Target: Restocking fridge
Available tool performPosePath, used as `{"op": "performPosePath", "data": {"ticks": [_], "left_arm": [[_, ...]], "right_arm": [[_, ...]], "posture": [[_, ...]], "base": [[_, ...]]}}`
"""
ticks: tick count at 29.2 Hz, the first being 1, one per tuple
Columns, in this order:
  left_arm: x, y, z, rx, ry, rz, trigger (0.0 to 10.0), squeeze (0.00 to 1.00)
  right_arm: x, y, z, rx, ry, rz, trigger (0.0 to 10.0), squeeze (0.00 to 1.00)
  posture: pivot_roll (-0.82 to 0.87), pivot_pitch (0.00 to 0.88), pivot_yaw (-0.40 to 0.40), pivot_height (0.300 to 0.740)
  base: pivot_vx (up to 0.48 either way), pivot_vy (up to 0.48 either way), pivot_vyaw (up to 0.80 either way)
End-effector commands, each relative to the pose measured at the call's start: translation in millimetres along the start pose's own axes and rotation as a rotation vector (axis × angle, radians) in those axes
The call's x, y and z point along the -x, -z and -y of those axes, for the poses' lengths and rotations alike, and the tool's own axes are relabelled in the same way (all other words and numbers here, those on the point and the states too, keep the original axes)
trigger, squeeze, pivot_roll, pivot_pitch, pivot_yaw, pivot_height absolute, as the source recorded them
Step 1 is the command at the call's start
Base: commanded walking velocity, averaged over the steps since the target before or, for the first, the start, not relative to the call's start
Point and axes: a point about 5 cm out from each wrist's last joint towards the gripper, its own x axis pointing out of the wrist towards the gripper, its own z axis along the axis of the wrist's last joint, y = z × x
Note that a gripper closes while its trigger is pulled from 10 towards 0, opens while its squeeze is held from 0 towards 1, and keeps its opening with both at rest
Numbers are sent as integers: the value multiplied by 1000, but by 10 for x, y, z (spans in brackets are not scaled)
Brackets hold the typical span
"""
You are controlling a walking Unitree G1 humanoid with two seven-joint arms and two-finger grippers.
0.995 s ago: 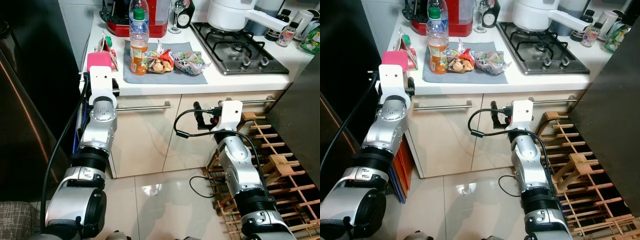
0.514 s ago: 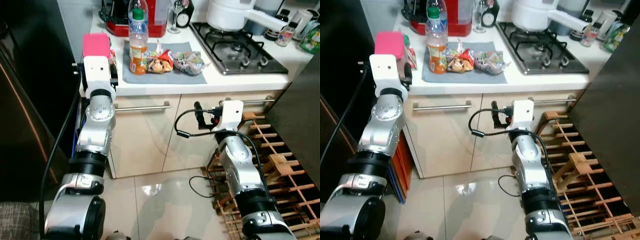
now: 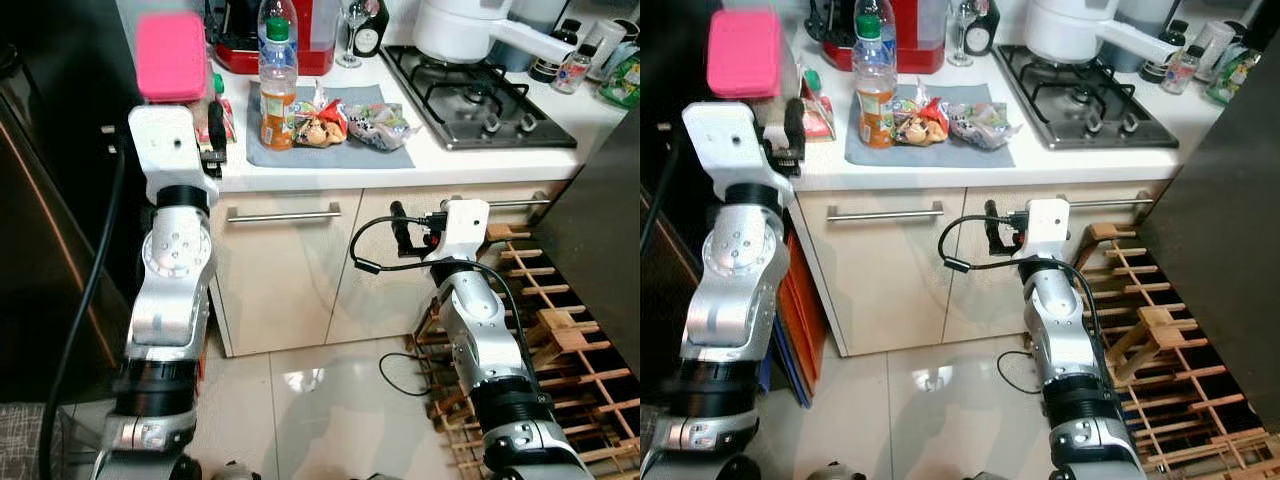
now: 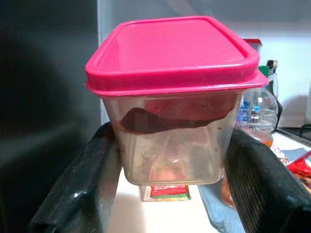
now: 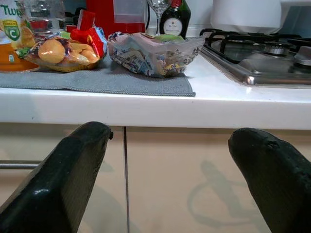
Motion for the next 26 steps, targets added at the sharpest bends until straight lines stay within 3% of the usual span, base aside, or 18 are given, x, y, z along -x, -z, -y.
{"op": "performPosePath", "data": {"ticks": [1, 4, 10, 17, 23, 26], "left_arm": [[2, -139, 91, -14, 37, 57, 10000, 0], [7, -154, 88, 31, 38, 68, 10000, 0], [7, -59, 79, 29, 59, 11, 10000, 0], [14, 54, 140, 23, 89, -31, 10000, 0], [28, 83, 172, 24, 112, -44, 10000, 0], [23, 125, 171, 13, 131, -54, 10000, 0]], "right_arm": [[-20, -113, 11, 12, 9, 52, 10000, 0], [-37, -127, -17, 14, 2, 56, 10000, 0], [-49, -122, -66, 10, -14, 52, 10000, 0], [-5, -24, 7, -18, 8, 7, 10000, 0], [-1, 8, 21, -32, 30, -3, 10000, 0], [-16, 17, -47, -29, 17, 1, 10000, 0]], "posture": [[38, 0, -52, 740], [36, 0, -55, 740], [34, 0, -55, 740], [26, 0, -33, 740], [27, 0, -19, 740], [32, 0, -15, 740]], "base": [[0, 0, 0], [0, 0, 0], [0, 0, 0], [-118, 0, 0], [-408, 0, 0], [-409, 0, 0]]}}
